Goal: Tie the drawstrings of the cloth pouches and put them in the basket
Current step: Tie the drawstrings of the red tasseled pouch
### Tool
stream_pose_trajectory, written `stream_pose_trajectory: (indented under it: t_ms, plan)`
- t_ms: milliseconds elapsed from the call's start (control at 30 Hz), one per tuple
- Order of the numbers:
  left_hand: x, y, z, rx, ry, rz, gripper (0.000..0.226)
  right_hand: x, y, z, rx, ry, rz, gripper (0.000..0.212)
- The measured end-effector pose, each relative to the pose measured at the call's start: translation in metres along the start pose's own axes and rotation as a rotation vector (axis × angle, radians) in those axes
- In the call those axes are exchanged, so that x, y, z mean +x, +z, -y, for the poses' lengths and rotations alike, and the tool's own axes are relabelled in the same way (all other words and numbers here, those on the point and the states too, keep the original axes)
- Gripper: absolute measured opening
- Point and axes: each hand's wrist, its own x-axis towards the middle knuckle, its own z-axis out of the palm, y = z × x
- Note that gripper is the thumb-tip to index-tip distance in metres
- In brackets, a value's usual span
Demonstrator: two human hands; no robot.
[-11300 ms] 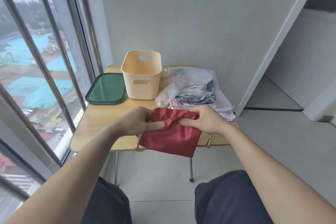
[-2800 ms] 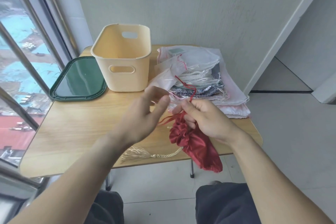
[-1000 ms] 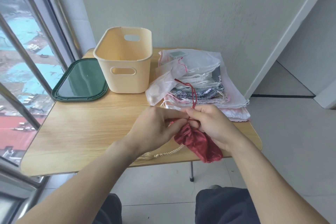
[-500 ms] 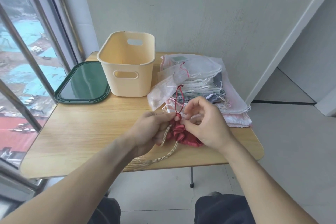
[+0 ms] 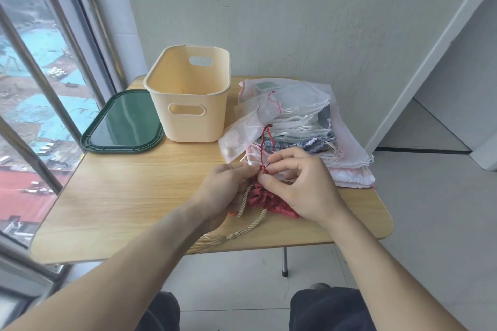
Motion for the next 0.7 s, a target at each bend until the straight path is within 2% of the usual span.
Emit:
stream_pose_trajectory:
  t_ms: [133, 300, 433, 500, 533, 600, 700]
  plan:
    - [-0.002, 0.001, -0.001, 0.070, 0.070, -0.031, 0.034, 0.000, 0.001, 0.000, 0.044, 0.040, -0.010, 0.013]
    - [-0.002, 0.002, 0.004, 0.265, 0.168, -0.169, 0.035, 0.001, -0.004, 0.001, 0.080, 0.109, 0.011, 0.014]
    - [-0.001, -0.005, 0.005, 0.589, 0.311, -0.251, 0.038, 0.004, -0.007, -0.003, 0.190, 0.277, 0.037, 0.008]
    - [0.000, -0.007, 0.004, 0.643, 0.328, -0.271, 0.038, 0.005, -0.010, -0.003, 0.348, 0.381, 0.159, 0.041]
    - [0.001, -0.008, 0.003, 0.653, 0.331, -0.279, 0.038, 0.003, -0.012, -0.002, 0.446, 0.431, 0.209, 0.044]
    - [0.003, -0.010, 0.004, 0.683, 0.341, -0.294, 0.036, 0.006, -0.015, 0.000, 0.645, 0.525, 0.218, 0.024]
    - [0.003, -0.012, 0.003, 0.709, 0.344, -0.308, 0.033, 0.007, -0.024, 0.003, 0.785, 0.565, 0.180, 0.015]
